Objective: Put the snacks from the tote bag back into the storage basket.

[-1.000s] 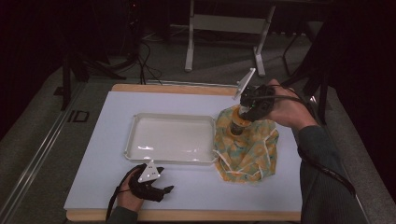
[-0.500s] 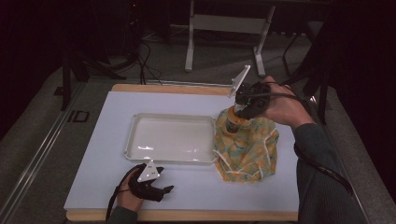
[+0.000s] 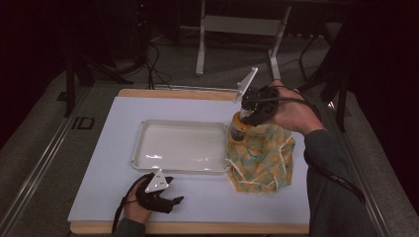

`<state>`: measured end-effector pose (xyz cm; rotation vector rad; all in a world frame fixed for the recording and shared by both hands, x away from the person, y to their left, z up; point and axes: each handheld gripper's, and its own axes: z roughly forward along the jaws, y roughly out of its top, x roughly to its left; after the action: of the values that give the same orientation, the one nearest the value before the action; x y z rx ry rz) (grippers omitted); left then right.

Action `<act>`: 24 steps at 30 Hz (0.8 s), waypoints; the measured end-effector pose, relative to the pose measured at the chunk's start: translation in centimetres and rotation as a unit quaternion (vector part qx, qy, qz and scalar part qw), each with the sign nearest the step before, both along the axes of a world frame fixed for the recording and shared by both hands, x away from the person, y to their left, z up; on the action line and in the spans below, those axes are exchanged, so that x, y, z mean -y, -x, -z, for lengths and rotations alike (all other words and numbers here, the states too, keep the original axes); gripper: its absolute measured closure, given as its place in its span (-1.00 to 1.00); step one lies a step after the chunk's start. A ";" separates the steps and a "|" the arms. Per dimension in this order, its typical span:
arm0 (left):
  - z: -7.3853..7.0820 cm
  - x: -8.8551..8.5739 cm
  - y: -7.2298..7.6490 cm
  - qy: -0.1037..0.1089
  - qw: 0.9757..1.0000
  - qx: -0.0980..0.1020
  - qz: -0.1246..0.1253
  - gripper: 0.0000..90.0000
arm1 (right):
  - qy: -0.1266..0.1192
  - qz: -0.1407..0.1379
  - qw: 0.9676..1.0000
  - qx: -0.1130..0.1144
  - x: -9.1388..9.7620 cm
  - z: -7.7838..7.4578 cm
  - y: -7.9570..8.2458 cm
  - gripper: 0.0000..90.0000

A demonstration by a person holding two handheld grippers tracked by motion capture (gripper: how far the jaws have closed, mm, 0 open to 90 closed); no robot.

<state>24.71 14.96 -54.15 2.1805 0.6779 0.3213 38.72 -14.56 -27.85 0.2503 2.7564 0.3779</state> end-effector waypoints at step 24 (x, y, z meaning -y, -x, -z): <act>0.0 0.0 0.0 0.002 1.000 -0.001 0.002 -0.48 | 0.006 -0.024 1.000 -0.016 -2.8 0.7 0.1 0.31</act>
<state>24.72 14.99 -54.15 2.1776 0.6755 0.3149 38.63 -11.77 -28.55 0.1879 2.7998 0.3722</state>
